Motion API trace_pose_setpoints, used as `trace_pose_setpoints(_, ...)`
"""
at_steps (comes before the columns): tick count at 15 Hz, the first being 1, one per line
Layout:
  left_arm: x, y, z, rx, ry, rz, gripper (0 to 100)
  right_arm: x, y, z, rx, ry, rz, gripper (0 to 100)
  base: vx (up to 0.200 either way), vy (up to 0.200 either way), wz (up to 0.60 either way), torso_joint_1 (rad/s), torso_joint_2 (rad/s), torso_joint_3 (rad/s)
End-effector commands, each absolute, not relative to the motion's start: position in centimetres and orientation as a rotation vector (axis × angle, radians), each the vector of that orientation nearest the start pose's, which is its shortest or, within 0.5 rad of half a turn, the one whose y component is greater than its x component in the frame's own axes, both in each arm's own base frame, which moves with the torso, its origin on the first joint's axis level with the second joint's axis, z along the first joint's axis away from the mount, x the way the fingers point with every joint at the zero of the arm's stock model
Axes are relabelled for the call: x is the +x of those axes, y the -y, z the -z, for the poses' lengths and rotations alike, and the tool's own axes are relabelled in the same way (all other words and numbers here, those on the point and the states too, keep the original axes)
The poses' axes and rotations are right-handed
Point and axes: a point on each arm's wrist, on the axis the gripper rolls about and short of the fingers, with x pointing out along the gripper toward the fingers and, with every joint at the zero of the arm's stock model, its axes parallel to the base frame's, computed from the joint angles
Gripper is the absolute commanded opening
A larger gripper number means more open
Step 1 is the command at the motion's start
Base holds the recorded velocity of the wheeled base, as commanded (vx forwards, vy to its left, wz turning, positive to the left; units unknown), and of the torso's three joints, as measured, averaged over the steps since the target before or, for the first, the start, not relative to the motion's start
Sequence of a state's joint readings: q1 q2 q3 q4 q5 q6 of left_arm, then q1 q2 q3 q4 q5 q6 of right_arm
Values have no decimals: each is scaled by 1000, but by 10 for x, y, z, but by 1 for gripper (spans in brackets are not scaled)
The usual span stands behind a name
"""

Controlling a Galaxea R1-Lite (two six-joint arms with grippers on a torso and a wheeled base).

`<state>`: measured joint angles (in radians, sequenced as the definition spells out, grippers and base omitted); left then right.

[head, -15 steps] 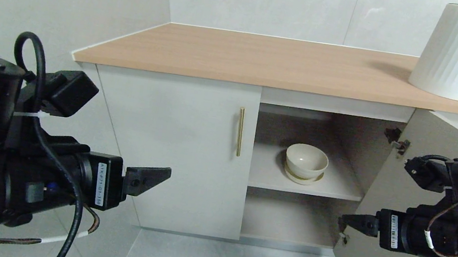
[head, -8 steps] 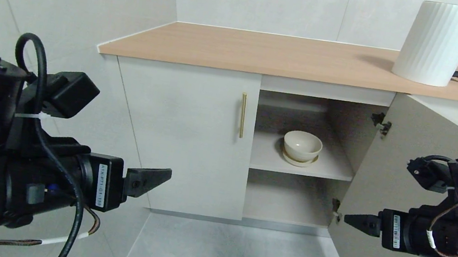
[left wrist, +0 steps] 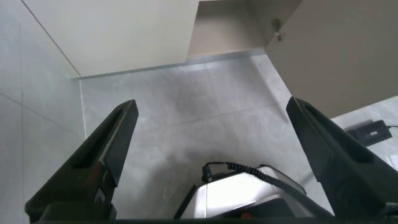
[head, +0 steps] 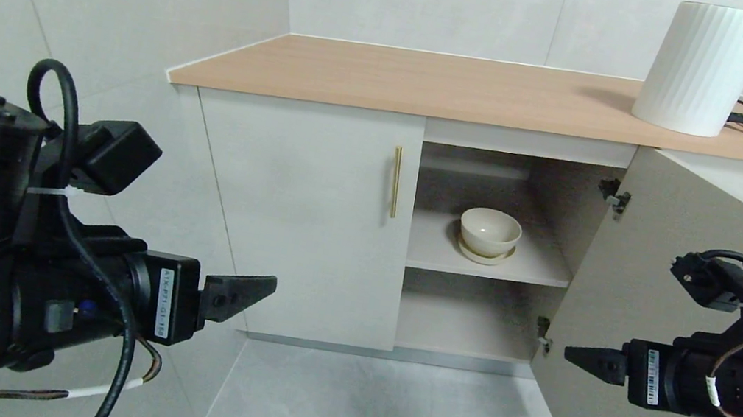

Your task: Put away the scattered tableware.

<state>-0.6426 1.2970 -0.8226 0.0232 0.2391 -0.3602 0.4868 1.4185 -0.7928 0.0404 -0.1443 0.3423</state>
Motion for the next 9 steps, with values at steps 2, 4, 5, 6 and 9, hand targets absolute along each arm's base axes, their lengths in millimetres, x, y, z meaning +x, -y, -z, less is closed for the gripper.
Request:
trace_pose_setpoints(2,163,116,-226,-133,-522,306,100,193,-102,-194,118,-674,-230,100,0,0,0,0,0,0)
trace_pose_setpoints(4,163,115,-226,-132,-523,305,100,191,-102,-195,119,-669,-235,100,0,0,0,0,0,0)
trace_pose_setpoints(5,163,115,-226,-130,-523,306,100,189,-104,-195,114,-669,-247,100,0,0,0,0,0,0)
trace_pose_setpoints(6,163,115,-226,-128,-524,304,100,188,-106,-194,107,-672,-249,100,0,-200,0,12,2,-7)
trace_pose_setpoints(9,163,115,-226,-128,-524,304,100,186,-105,-193,101,-674,-240,100,0,-200,0,6,2,4)
